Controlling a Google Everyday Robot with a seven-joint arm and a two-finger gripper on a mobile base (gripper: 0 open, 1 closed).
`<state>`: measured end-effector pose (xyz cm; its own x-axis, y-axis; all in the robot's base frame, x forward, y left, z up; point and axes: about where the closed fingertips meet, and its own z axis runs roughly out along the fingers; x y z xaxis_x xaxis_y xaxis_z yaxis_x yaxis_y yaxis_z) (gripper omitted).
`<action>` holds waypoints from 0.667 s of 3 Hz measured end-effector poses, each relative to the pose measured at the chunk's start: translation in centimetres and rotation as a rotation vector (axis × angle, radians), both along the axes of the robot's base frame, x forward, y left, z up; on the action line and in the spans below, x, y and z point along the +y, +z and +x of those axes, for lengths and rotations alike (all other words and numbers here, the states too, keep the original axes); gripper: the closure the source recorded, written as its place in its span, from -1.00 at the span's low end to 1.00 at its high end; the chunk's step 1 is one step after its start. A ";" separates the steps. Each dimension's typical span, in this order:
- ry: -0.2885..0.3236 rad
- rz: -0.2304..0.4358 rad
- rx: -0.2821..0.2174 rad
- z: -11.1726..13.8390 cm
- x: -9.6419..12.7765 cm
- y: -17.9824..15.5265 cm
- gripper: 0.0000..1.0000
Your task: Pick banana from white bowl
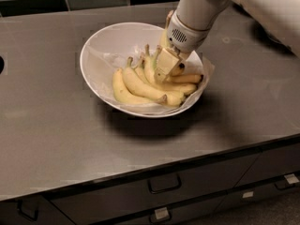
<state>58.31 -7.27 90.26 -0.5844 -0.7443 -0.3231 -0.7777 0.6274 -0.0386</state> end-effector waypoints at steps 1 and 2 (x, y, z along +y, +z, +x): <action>0.002 0.003 0.004 0.0 0.0 -0.2 0.03; 0.002 0.003 0.004 0.0 0.0 -0.2 0.50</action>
Offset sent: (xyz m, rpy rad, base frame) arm 0.0001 -0.0003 -0.0015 0.0030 0.0042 0.0017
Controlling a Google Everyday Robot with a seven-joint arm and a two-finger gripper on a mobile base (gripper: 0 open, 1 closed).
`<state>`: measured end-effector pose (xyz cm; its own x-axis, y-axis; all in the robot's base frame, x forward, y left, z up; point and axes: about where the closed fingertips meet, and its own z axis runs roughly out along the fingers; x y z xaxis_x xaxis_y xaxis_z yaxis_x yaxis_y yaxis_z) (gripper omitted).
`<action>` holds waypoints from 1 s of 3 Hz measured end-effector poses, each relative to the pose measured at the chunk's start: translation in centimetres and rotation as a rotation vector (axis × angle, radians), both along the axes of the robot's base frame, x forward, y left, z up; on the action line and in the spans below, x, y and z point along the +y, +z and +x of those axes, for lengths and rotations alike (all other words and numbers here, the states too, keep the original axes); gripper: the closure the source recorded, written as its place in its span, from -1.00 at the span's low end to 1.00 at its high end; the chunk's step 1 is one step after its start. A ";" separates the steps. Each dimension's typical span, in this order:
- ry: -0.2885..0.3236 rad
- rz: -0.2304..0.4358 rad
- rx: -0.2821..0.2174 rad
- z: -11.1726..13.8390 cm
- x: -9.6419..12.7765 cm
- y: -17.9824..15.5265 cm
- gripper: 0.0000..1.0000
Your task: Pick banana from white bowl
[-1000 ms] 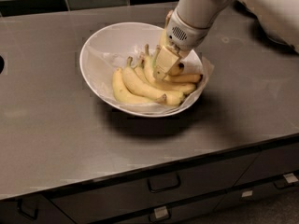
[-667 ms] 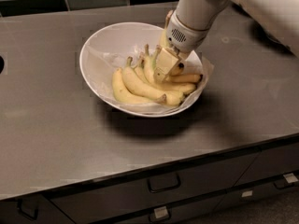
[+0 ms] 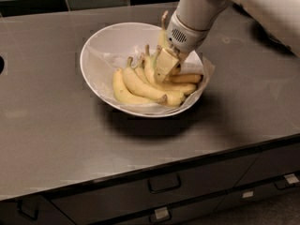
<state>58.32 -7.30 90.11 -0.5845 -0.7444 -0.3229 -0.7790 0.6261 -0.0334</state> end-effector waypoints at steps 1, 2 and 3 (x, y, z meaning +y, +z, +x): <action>0.000 0.000 -0.001 0.0 0.0 0.0 1.00; 0.000 0.000 -0.001 0.0 0.0 0.0 1.00; -0.018 0.014 -0.014 0.1 -0.8 0.4 1.00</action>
Offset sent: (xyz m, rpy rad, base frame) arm 0.0000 0.0000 0.0000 0.0000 0.0000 0.0000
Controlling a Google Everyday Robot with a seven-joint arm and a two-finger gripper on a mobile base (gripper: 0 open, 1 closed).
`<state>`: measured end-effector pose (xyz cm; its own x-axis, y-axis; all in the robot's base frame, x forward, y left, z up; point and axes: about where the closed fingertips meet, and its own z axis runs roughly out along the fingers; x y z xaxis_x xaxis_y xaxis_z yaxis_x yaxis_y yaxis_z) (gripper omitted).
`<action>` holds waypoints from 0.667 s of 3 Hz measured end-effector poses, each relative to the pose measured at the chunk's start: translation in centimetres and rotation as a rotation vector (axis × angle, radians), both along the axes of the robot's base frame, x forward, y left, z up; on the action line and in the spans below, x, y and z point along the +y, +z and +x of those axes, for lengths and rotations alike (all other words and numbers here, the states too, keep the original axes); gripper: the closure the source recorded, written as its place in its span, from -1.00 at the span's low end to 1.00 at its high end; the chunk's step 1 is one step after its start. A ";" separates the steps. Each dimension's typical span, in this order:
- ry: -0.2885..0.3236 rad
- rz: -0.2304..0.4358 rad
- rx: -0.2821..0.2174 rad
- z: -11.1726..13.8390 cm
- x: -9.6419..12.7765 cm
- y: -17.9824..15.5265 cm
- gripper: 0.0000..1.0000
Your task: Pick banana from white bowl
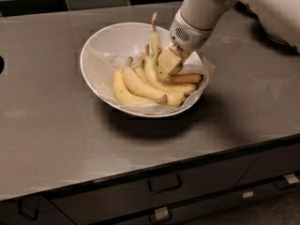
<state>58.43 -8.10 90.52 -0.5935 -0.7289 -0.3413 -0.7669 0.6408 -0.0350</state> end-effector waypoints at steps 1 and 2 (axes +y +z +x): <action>-0.012 -0.006 -0.011 0.2 -0.5 0.3 1.00; -0.010 -0.004 -0.010 0.2 -0.4 0.3 1.00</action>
Offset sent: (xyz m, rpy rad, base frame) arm 0.0034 -0.0137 0.0105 -0.0165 -0.0276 -0.0313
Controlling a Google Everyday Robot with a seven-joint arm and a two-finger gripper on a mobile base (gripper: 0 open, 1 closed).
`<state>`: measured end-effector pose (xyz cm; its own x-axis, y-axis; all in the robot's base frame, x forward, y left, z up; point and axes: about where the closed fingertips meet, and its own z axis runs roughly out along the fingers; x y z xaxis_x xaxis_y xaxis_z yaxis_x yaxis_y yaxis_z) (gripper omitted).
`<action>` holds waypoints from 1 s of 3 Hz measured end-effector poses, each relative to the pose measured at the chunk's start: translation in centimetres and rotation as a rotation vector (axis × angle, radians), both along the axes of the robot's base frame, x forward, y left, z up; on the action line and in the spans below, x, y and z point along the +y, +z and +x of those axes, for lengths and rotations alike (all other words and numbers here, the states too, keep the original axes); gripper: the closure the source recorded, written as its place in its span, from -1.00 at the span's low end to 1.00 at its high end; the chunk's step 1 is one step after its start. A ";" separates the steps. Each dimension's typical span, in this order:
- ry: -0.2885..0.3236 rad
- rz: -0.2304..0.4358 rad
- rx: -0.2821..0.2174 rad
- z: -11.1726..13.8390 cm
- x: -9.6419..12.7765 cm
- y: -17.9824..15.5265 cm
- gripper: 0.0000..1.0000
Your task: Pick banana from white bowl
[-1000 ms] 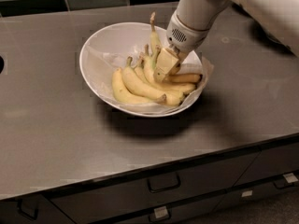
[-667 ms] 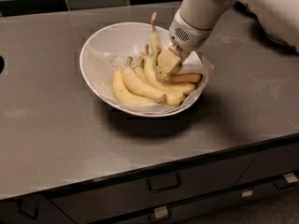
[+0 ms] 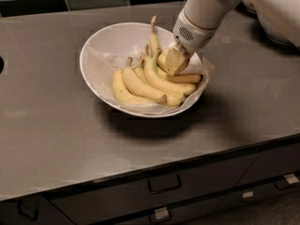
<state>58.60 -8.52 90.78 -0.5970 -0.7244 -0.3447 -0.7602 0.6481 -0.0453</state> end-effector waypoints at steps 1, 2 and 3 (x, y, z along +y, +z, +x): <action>0.017 0.060 -0.002 -0.8 -0.4 0.2 1.00; 0.007 0.117 -0.043 -2.3 -2.2 1.6 1.00; -0.026 0.118 -0.087 -2.8 -4.0 3.4 1.00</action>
Offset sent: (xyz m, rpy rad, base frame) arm -0.0407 -0.0501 0.0371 0.1893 -0.0975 -0.0147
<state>55.77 -12.53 94.15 -0.5792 -0.6602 -0.4782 -0.7395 0.6724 -0.0327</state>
